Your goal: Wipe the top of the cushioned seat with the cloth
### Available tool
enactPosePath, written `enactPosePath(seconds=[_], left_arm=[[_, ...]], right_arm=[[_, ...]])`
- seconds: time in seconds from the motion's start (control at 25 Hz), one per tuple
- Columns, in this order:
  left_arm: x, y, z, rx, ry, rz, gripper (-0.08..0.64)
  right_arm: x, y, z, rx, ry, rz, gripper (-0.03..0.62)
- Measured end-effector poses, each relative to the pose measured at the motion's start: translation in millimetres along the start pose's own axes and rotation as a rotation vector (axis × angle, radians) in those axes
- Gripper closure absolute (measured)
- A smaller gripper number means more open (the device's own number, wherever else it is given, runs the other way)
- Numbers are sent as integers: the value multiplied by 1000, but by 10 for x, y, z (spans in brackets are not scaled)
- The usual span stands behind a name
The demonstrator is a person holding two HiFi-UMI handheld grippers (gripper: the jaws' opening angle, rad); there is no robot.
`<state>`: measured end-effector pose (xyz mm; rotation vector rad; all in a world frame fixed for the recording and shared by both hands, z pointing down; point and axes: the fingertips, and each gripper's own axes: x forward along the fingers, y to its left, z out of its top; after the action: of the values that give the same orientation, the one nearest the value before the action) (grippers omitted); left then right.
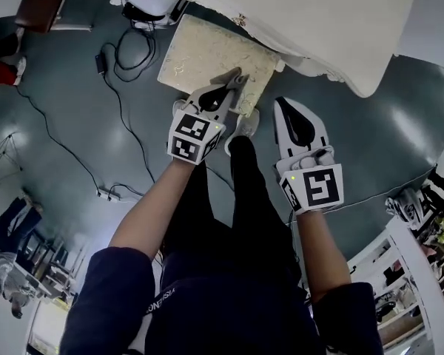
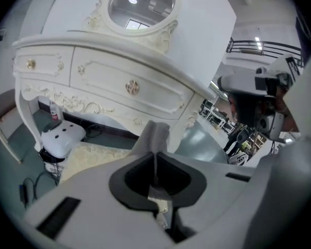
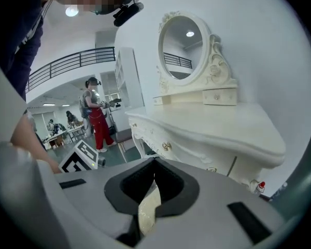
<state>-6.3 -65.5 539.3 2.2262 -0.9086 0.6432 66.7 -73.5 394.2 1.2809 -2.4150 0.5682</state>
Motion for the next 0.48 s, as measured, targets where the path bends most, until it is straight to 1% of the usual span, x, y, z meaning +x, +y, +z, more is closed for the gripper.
enactPosePath(seconds=[0.08,0.24,0.36,0.48], left_arm=[[-242,-44,169,10,-22,-2,538],[-717,-98,486,7,-63,0,538],[-1061,-199,746,41,-72,3,538],[-1382,-346,1026,90,-100,-10,538]], right_arm=[[-104,39,142,-4,-4,1,572],[-285,119,441,-6,-14,-2,572],[-420,185,727,-15,-36,-3,572],[-539,247,1061,-29,-75,-8,572]])
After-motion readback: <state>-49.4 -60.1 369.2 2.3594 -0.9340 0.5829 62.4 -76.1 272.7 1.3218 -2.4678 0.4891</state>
